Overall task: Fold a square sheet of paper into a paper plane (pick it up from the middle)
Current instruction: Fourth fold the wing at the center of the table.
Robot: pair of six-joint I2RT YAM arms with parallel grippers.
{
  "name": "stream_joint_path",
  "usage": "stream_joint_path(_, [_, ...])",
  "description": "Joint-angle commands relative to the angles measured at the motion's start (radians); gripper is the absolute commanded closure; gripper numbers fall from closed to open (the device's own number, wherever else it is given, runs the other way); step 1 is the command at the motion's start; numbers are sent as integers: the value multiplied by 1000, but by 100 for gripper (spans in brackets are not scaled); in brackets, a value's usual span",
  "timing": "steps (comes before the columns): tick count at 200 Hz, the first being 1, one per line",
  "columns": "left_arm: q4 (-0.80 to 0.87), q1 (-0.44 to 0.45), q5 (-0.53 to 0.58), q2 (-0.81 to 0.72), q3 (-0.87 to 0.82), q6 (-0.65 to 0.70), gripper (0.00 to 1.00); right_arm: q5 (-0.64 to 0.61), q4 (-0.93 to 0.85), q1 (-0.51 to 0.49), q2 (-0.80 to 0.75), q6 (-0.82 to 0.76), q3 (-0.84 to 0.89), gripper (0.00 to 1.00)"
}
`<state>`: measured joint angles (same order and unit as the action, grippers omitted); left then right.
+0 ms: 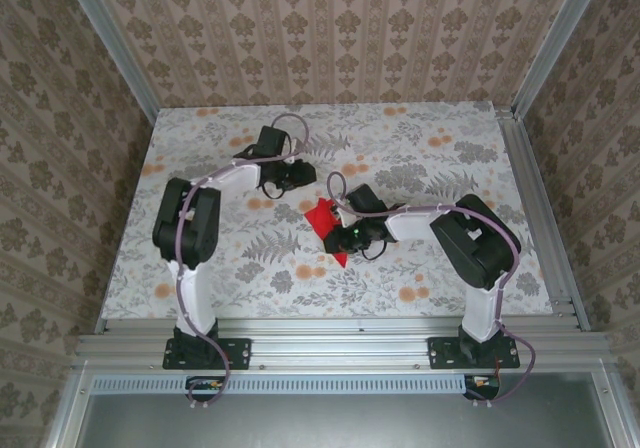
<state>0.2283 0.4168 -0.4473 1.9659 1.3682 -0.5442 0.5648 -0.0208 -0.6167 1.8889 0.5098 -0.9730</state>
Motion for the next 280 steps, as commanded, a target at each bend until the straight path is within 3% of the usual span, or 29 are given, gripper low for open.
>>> stream_joint_path(1, [32,27,-7,-126,-75,24,70,0,-113,-5,-59,29,4,76])
stream_joint_path(44, [-7,93,-18,-247,-260,-23,68,-34,-138,28,-179,49,23,73])
stream_joint_path(85, [-122,146,-48,-246,-386,-72,69,-19,-126,84,-153,50,28,72])
stream_joint_path(181, [-122,141,-73,-187,-388,-36,70,32,-88,106,-19,54,-13,69])
stream_joint_path(244, [-75,140,-66,-290,-430,-68,64,66,-48,101,0,62,-6,67])
stream_joint_path(280, [-142,152,-103,-343,-505,-154,60,89,-17,100,-7,79,6,67])
